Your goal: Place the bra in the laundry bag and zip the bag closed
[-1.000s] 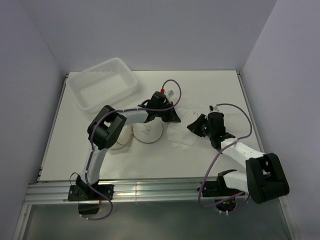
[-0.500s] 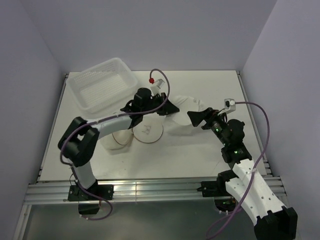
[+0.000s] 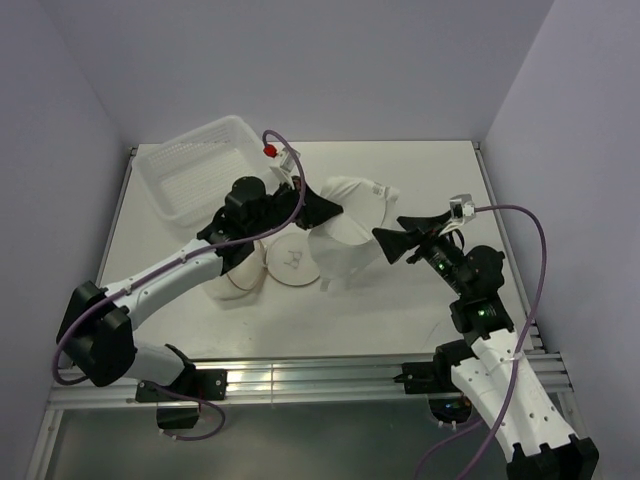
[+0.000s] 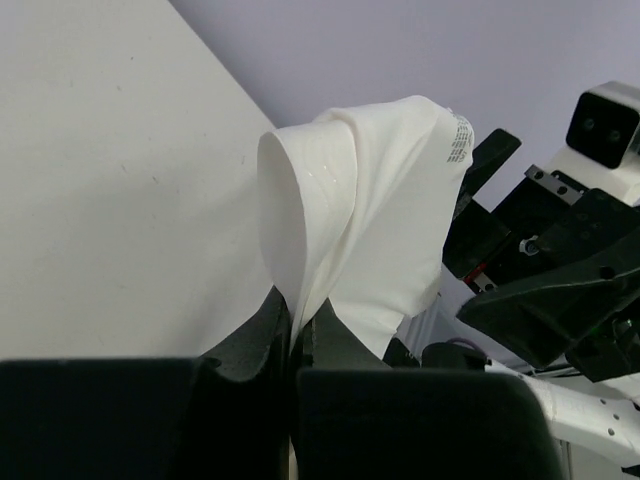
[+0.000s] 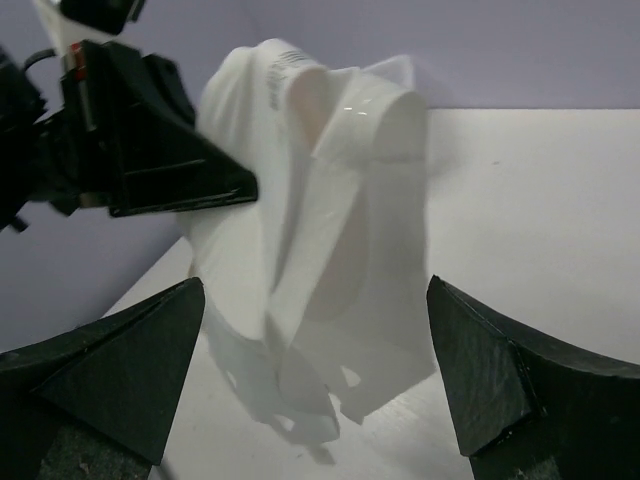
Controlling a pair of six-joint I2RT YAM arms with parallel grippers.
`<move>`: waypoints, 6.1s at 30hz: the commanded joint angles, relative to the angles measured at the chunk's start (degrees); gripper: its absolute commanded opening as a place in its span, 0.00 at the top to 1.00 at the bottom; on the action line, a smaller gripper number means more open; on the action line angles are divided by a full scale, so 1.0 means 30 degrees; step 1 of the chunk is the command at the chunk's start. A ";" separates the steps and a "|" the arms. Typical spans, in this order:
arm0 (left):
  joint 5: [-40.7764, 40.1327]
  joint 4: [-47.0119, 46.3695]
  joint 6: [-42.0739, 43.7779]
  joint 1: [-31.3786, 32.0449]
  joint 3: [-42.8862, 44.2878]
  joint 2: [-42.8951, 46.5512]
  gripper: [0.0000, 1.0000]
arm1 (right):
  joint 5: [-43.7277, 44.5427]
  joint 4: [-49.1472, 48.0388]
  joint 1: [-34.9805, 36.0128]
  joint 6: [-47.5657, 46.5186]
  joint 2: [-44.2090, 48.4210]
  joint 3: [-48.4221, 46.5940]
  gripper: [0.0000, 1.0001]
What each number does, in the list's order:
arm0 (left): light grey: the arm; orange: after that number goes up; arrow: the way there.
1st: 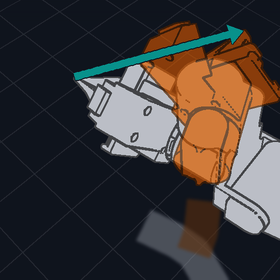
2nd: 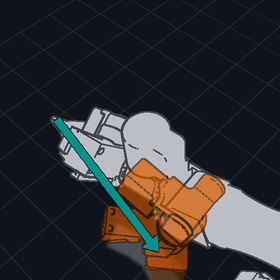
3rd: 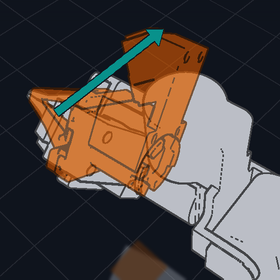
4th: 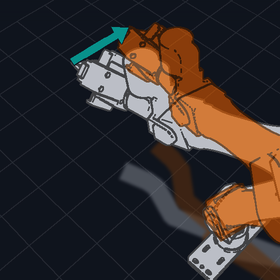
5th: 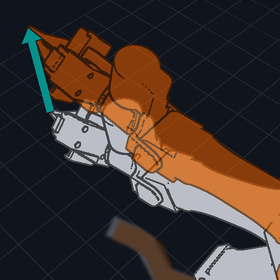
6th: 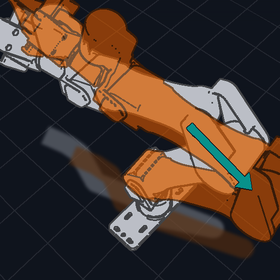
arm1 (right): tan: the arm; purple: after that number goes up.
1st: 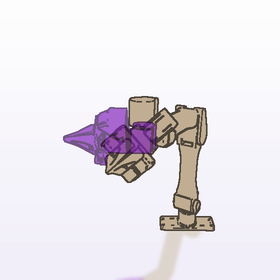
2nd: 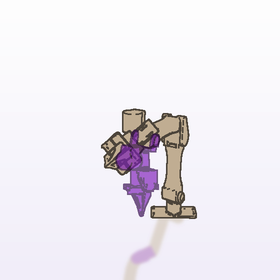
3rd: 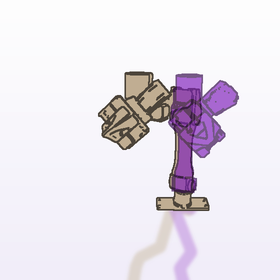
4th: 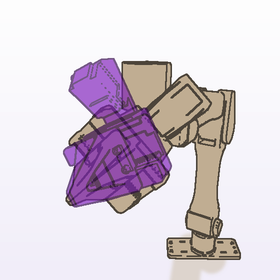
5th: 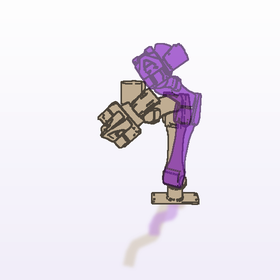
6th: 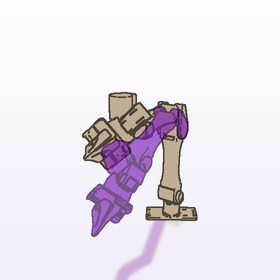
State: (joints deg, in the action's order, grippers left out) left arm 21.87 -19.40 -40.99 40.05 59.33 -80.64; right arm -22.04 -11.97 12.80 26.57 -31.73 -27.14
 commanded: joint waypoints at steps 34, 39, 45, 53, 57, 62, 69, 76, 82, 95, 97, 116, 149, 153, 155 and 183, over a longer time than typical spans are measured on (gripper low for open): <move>0.2731 0.1659 0.1096 0.0741 -0.0822 0.3471 1.00 | -0.5980 -0.6087 0.3029 0.2626 -0.4069 -0.1883 0.43; 0.1035 0.3006 0.1534 0.0712 -0.1027 0.4407 0.92 | -0.5779 -0.5974 0.3643 0.3010 -0.5039 -0.2087 0.93; -0.4923 0.8214 0.2939 0.0712 -0.0151 0.5812 0.07 | -0.3851 -0.5125 0.4433 0.2951 -0.4923 -0.2468 1.00; -1.3876 1.4577 0.2361 -0.0867 -0.0526 0.8509 0.02 | 0.0018 -0.5181 0.6338 0.3243 -0.6005 -0.3054 1.00; -1.3383 1.4786 0.1771 -0.4527 -0.2809 0.9069 0.37 | 0.3179 -0.5181 0.7538 0.3448 -0.7525 -0.3610 1.00; -1.3704 1.4055 0.1477 -0.5938 -0.4103 0.7870 0.30 | 0.7809 -0.5590 0.9206 0.4766 -0.9081 -0.4723 1.00; -1.2967 1.3614 0.1594 -0.6056 -0.3545 0.6110 0.49 | 1.2175 -0.6117 1.0467 0.6785 -1.1745 -0.6158 1.00; -1.3588 1.3732 0.1096 -0.6085 -0.4834 0.6343 0.72 | 1.5372 -0.6615 1.1436 0.8691 -1.3446 -0.7477 1.00; -1.3326 1.3586 0.1066 -0.6085 -0.5040 0.6460 1.00 | 1.6956 -0.6734 1.2344 1.0419 -1.5467 -0.9117 1.00; -1.1802 1.1215 -0.0104 -0.6817 -0.6797 0.8861 1.00 | 1.8070 -0.8491 1.4308 1.2619 -1.8983 -0.8974 1.00; -1.1187 1.0920 -0.0338 -0.6993 -0.7061 0.8979 1.00 | 1.8187 -0.8755 1.4425 1.2356 -1.9248 -0.8622 1.00; -0.9928 1.0100 -0.0662 -0.7140 -0.6505 0.8922 1.00 | 1.7367 -0.9049 1.5539 1.0394 -2.0303 -0.5486 1.00; -0.4212 0.7958 -0.1716 -0.7111 -0.7765 0.9887 1.00 | 1.3667 -1.0531 1.5275 1.0128 -2.4792 -0.9711 1.00; -0.3455 0.6766 -0.2475 -0.6850 -0.8116 0.9365 1.00 | 1.5747 -1.2561 1.5334 1.0247 -2.1428 -0.6430 1.00; -0.3099 0.5858 -0.3264 -0.6061 -0.8205 0.8866 1.00 | 1.6485 -1.2826 1.5334 1.0129 -2.0397 -0.5021 1.00; -0.7170 0.1863 -0.7782 -0.1309 -1.2746 0.9475 1.00 | 1.4997 -0.6530 1.4162 1.1831 -2.3879 -0.8944 0.60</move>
State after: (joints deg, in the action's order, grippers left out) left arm 1.76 -14.04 -64.34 35.86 21.43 -54.65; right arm 25.10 -30.09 55.59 61.04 -103.00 -52.18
